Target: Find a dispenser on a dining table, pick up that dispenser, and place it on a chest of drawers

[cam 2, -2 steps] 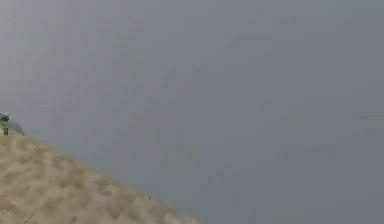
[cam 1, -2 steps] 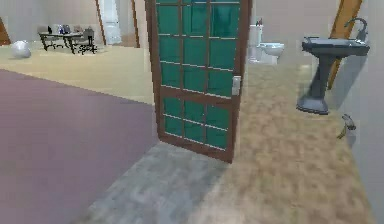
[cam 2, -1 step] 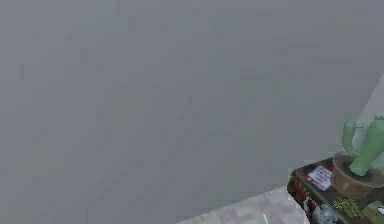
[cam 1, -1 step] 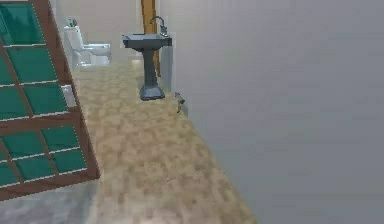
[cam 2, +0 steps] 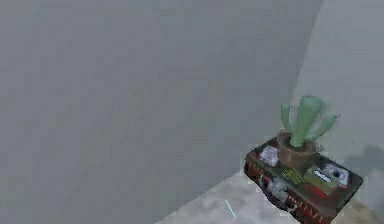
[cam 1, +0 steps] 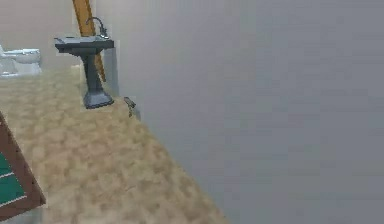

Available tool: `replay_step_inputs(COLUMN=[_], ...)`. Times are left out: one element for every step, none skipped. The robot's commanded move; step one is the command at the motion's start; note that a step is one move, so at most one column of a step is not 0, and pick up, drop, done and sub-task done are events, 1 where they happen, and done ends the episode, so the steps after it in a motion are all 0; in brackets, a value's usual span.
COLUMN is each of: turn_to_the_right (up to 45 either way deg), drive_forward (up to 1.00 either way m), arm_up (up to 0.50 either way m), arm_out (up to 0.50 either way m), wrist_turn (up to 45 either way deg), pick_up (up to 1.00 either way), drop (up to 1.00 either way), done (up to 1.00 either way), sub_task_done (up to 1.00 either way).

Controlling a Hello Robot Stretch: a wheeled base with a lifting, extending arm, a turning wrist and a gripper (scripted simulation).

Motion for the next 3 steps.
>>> replay_step_inputs(turn_to_the_right=[0.0, -45.0, -27.0], drive_forward=[0.15, 0.0, 0.0], arm_up=[0.0, 0.0, 0.0], arm_out=[0.0, 0.0, 0.0], wrist_turn=[0.0, 0.0, 0.0], pick_up=[0.0, 0.0, 0.0], drop=[0.0, 0.0, 0.0], done=[0.0, 0.0, 0.0], sub_task_done=[0.0, 0.0, 0.0])
